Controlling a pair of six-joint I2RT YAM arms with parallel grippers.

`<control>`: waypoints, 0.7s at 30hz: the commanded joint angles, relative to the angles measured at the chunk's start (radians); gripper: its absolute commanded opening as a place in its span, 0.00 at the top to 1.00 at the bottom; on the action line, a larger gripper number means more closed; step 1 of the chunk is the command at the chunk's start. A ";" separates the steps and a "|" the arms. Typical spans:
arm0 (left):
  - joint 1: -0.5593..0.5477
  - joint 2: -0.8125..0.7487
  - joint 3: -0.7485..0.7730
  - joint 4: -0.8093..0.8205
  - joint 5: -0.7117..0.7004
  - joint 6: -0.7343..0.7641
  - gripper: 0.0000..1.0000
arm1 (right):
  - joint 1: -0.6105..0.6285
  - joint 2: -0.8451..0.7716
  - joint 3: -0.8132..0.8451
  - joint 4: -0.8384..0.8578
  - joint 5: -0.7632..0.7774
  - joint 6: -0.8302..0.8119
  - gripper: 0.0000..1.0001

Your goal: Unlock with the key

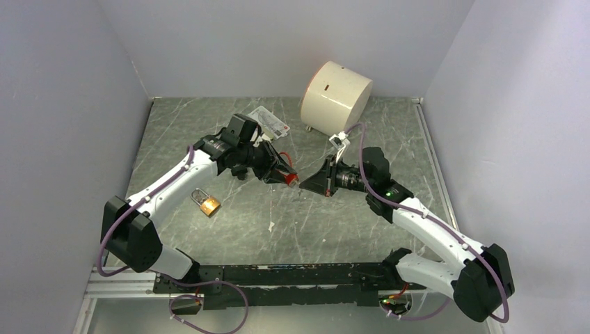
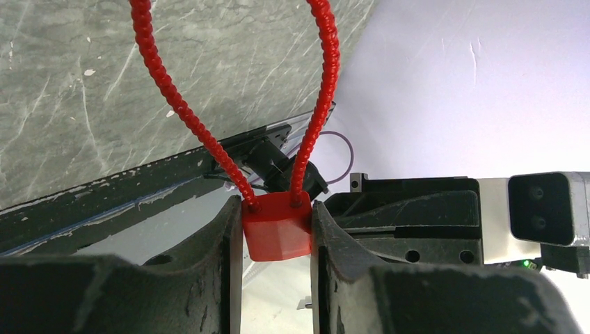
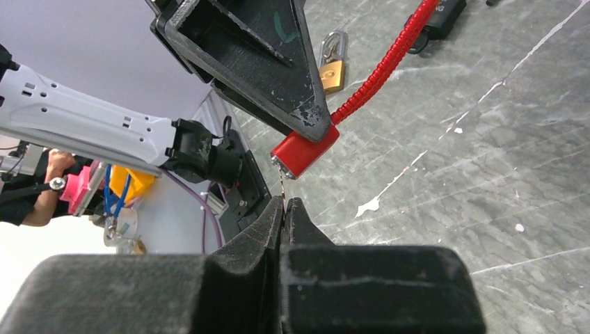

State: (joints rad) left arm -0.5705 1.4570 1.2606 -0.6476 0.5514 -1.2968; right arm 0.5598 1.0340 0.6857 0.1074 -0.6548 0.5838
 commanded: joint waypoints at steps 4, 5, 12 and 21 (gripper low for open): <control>0.000 -0.041 0.024 0.041 -0.002 0.008 0.97 | 0.005 0.024 0.043 0.041 -0.021 0.013 1.00; 0.001 -0.040 0.024 0.042 -0.001 0.007 0.97 | 0.006 0.024 0.043 0.044 -0.021 0.013 1.00; 0.001 -0.043 0.023 0.047 -0.003 0.011 0.97 | 0.005 0.040 0.059 0.029 -0.010 0.025 1.00; -0.012 -0.062 0.008 0.111 -0.048 0.039 0.97 | 0.006 0.089 0.120 -0.062 0.015 0.060 1.00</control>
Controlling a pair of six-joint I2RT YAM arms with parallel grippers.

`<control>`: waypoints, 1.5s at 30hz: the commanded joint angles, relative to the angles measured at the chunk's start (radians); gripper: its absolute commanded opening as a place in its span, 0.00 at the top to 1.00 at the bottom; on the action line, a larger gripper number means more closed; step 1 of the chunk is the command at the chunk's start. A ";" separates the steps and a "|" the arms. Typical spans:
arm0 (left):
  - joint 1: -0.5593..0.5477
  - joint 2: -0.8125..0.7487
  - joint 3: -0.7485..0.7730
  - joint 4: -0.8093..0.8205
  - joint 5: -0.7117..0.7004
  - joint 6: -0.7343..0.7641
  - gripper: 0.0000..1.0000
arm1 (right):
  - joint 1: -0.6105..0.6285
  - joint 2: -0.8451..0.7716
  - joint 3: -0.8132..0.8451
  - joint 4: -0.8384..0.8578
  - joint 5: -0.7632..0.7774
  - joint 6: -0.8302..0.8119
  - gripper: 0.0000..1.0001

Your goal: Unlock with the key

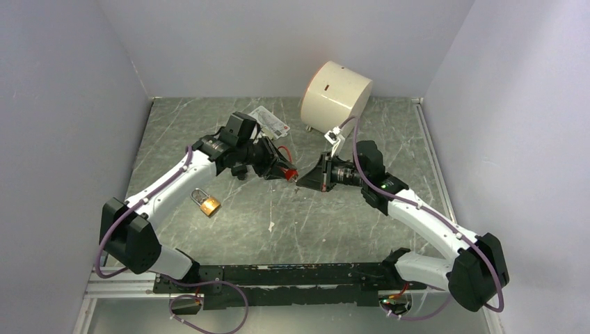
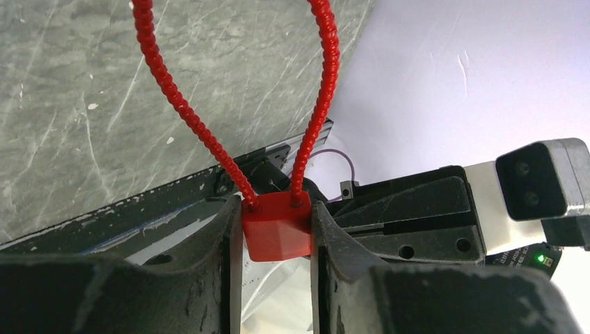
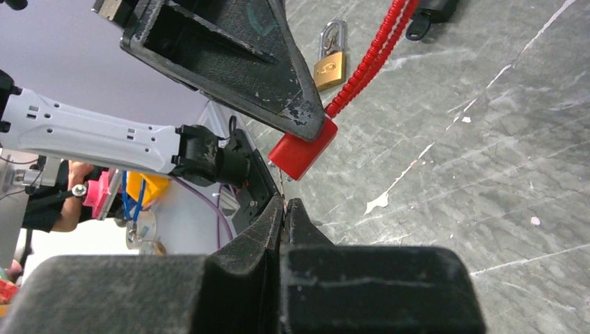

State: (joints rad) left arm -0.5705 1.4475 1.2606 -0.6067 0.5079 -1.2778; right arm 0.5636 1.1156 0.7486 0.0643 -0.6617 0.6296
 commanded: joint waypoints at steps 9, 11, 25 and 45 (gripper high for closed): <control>-0.012 -0.075 0.001 0.064 -0.046 0.024 0.97 | 0.002 0.001 0.079 -0.088 0.108 0.045 1.00; -0.012 -0.075 -0.010 0.070 -0.041 0.017 0.97 | 0.002 0.018 0.096 -0.089 0.122 0.076 1.00; -0.015 -0.091 -0.056 0.099 -0.087 -0.078 0.97 | 0.016 0.122 0.156 -0.144 0.210 0.209 1.00; -0.028 -0.086 -0.061 0.102 -0.094 -0.161 0.97 | 0.045 0.251 0.304 -0.258 0.315 0.271 1.00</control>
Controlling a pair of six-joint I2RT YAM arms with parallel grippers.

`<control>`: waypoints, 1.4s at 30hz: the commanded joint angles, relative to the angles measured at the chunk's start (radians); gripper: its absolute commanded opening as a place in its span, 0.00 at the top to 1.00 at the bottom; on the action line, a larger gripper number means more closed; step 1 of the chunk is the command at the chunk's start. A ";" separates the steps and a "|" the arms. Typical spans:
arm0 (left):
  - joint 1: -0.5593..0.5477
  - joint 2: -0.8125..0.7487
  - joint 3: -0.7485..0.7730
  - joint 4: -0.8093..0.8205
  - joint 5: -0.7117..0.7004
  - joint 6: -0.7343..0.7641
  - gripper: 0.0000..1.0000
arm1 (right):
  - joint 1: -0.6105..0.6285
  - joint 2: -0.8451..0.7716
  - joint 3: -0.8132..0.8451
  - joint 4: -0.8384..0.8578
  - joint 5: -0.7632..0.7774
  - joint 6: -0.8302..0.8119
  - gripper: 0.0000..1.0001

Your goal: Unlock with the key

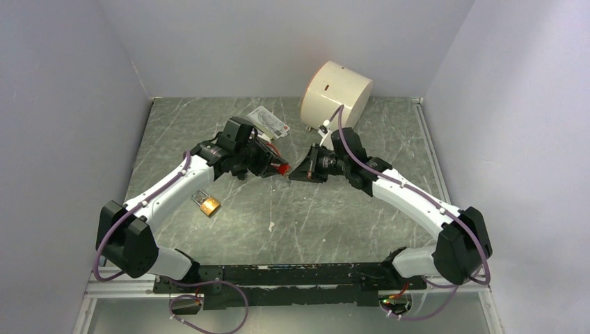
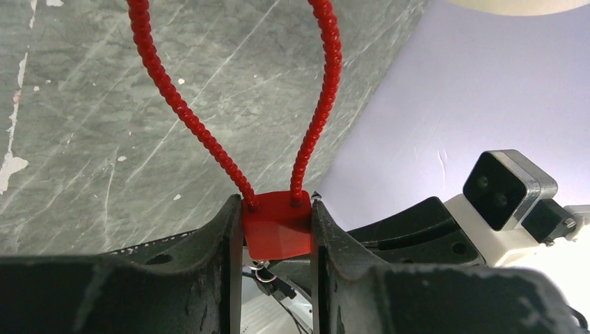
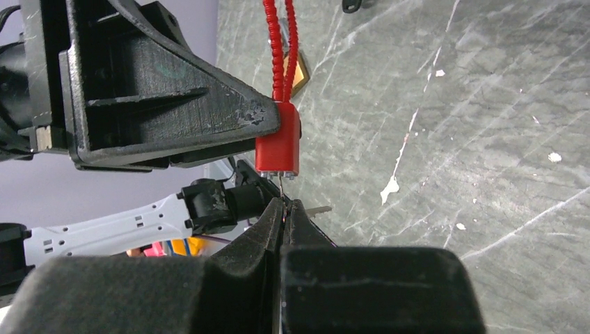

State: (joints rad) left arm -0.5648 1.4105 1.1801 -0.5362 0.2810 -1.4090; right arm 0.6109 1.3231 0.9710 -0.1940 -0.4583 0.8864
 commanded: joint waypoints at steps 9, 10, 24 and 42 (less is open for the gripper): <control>-0.044 -0.048 0.012 0.051 0.137 -0.054 0.97 | 0.001 0.103 0.133 -0.019 0.131 0.043 1.00; -0.045 -0.047 0.012 0.055 0.139 -0.058 0.97 | 0.000 0.110 0.133 -0.004 0.126 0.052 1.00; -0.070 -0.043 0.003 0.100 0.169 -0.097 0.97 | 0.001 0.197 0.152 0.281 0.079 0.023 1.00; -0.161 -0.146 -0.081 0.216 -0.135 0.008 0.97 | -0.005 -0.001 -0.053 0.448 -0.041 -0.129 0.94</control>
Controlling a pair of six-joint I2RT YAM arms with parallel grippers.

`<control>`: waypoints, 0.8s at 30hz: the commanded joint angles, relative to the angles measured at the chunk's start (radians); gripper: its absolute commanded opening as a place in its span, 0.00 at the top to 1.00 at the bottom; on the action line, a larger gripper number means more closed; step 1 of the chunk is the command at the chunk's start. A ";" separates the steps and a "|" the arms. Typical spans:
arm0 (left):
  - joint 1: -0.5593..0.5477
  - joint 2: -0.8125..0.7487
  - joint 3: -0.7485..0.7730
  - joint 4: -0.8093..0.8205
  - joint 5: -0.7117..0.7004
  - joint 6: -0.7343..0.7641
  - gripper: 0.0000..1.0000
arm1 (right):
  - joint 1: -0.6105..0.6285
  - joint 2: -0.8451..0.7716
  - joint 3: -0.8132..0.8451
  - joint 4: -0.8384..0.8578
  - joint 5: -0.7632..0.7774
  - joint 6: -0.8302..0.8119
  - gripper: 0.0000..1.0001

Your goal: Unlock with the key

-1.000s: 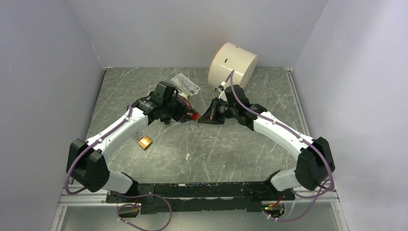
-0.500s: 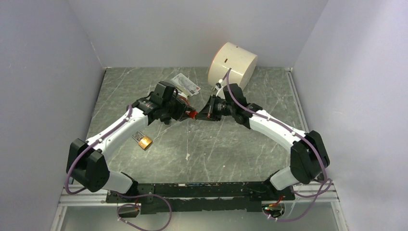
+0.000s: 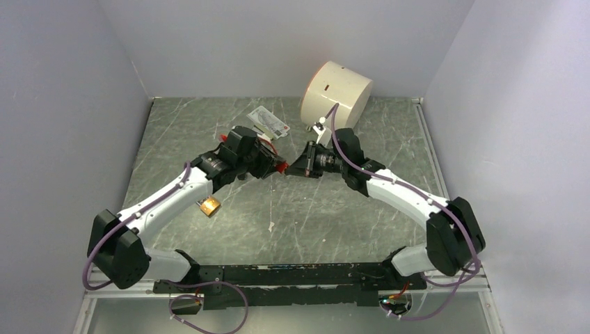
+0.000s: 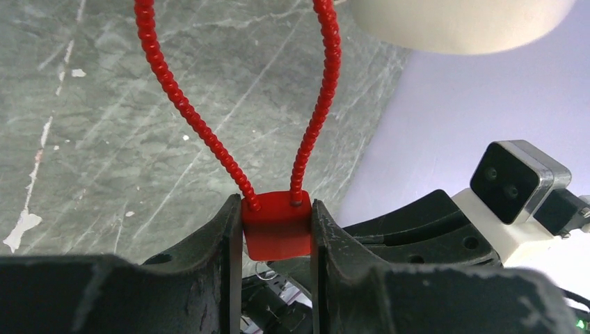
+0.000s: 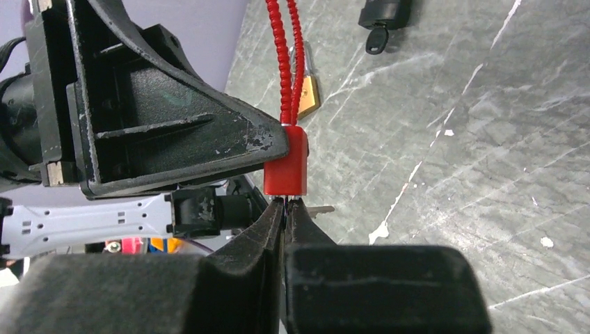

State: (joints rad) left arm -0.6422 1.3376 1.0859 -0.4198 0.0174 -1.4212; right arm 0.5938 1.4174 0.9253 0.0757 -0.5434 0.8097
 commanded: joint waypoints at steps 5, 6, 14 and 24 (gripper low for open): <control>-0.081 -0.110 0.056 0.056 0.044 0.118 0.97 | 0.009 -0.228 -0.051 0.159 0.045 -0.095 0.78; -0.080 -0.115 0.071 0.039 0.028 0.137 0.97 | 0.009 -0.255 -0.054 0.141 0.056 -0.101 0.74; -0.074 -0.140 0.083 0.024 -0.010 0.164 0.98 | 0.006 -0.392 -0.117 0.087 0.116 -0.092 0.44; -0.068 -0.140 0.099 0.030 -0.004 0.162 0.98 | 0.009 -0.345 -0.078 0.055 0.058 -0.122 0.65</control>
State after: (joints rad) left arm -0.7139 1.2236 1.1503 -0.4149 0.0105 -1.2751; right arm 0.6018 1.0466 0.8032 0.1196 -0.4561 0.7071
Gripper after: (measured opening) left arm 0.337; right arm 0.371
